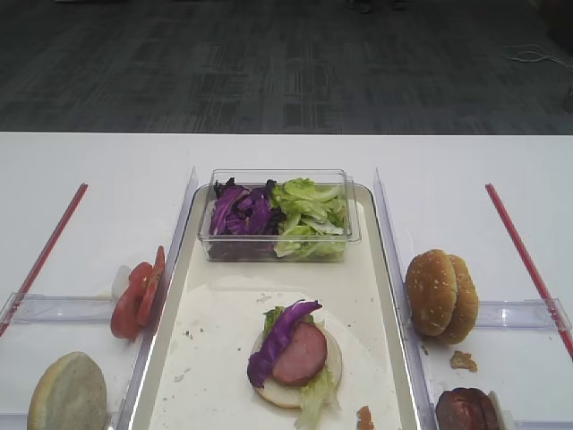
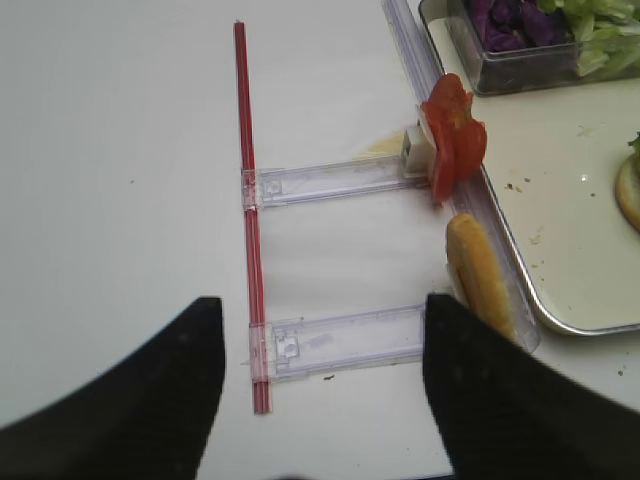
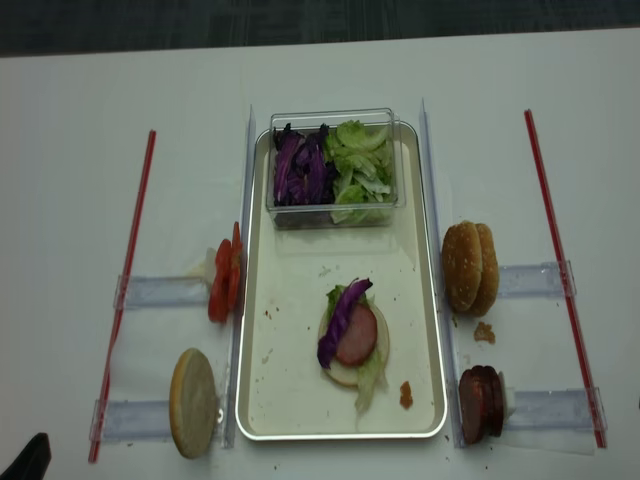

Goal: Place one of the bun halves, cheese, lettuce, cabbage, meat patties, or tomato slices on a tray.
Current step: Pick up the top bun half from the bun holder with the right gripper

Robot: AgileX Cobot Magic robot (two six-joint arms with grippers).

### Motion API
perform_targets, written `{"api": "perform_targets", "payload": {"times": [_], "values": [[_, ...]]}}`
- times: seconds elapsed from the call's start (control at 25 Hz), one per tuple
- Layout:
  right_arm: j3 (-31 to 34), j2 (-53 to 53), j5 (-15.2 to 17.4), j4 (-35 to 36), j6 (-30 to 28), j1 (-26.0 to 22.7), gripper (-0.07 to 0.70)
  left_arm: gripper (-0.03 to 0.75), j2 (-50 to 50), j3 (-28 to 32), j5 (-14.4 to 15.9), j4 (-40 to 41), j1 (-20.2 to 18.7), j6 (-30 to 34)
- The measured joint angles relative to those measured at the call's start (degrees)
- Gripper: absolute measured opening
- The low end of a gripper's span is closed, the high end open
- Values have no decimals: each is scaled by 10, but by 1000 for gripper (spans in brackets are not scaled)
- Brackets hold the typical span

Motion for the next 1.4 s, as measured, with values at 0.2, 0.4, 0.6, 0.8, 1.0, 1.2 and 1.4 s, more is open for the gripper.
{"api": "perform_targets", "payload": {"times": [0.2,0.4,0.6,0.8,1.0,1.2,1.4], "values": [[-38,98,0,4,17,0,679,412,0,0,0,0,0,0],[-88,205,0,13,21,0,679,412,0,0,0,0,0,0],[-143,309,2,21,21,0,679,412,0,0,0,0,0,0],[-203,405,26,30,21,0,679,412,0,0,0,0,0,0],[-266,482,45,46,21,0,679,412,0,0,0,0,0,0],[-322,544,48,49,16,0,679,412,0,0,0,0,0,0],[-364,601,48,56,9,0,679,412,0,0,0,0,0,0]]}}
